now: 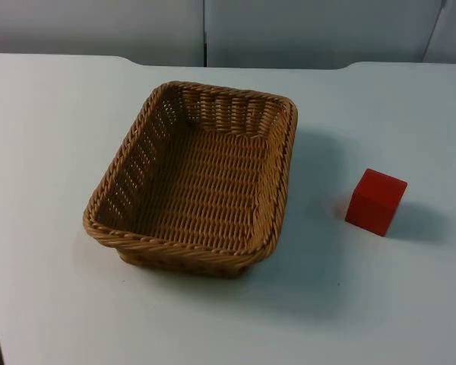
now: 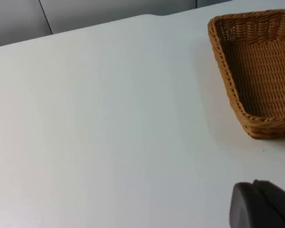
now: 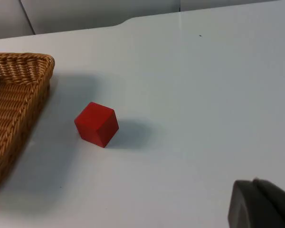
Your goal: Pick up the basket with the left hand and place the cube into the basket with the right hand.
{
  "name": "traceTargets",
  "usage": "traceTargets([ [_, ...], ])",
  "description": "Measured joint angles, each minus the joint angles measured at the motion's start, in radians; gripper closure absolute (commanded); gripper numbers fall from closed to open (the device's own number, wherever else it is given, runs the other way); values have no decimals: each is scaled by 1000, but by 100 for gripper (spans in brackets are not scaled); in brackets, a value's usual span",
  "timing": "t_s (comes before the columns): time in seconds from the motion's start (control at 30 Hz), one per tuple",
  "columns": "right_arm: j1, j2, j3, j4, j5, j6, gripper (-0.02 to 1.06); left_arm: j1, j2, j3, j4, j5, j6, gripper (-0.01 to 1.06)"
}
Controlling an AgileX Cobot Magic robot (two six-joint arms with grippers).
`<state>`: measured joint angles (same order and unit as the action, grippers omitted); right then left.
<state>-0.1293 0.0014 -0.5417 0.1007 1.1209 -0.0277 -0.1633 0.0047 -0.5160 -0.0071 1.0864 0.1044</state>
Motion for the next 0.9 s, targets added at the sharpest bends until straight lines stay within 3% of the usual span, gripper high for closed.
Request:
traceTargets([
  [0.1,0,0,0,0,0,0,104,0,11,0,-18,0,0,105],
  [0.23,0,0,0,0,0,0,104,0,162,0,-144,0,69,105],
  [0.33,0,0,0,0,0,0,104,0,405,-16,-403,-26,229,105],
  [0.37,0,0,0,0,0,0,104,0,522,-38,-548,-54,352,105],
  [0.43,0,0,0,0,0,0,104,0,564,-44,-602,-62,394,105],
  [0.47,0,0,0,0,0,0,104,0,682,-72,-743,-72,495,105],
  [0.53,0,0,0,0,0,0,104,0,754,-91,-809,-80,558,105],
  [0.6,0,0,0,0,0,0,104,0,905,-124,-965,-87,663,105],
  [0.67,0,0,0,0,0,0,104,0,1010,-132,-1027,-87,728,105],
  [0.9,0,0,0,0,0,0,104,0,1215,-134,-1038,-96,764,105],
])
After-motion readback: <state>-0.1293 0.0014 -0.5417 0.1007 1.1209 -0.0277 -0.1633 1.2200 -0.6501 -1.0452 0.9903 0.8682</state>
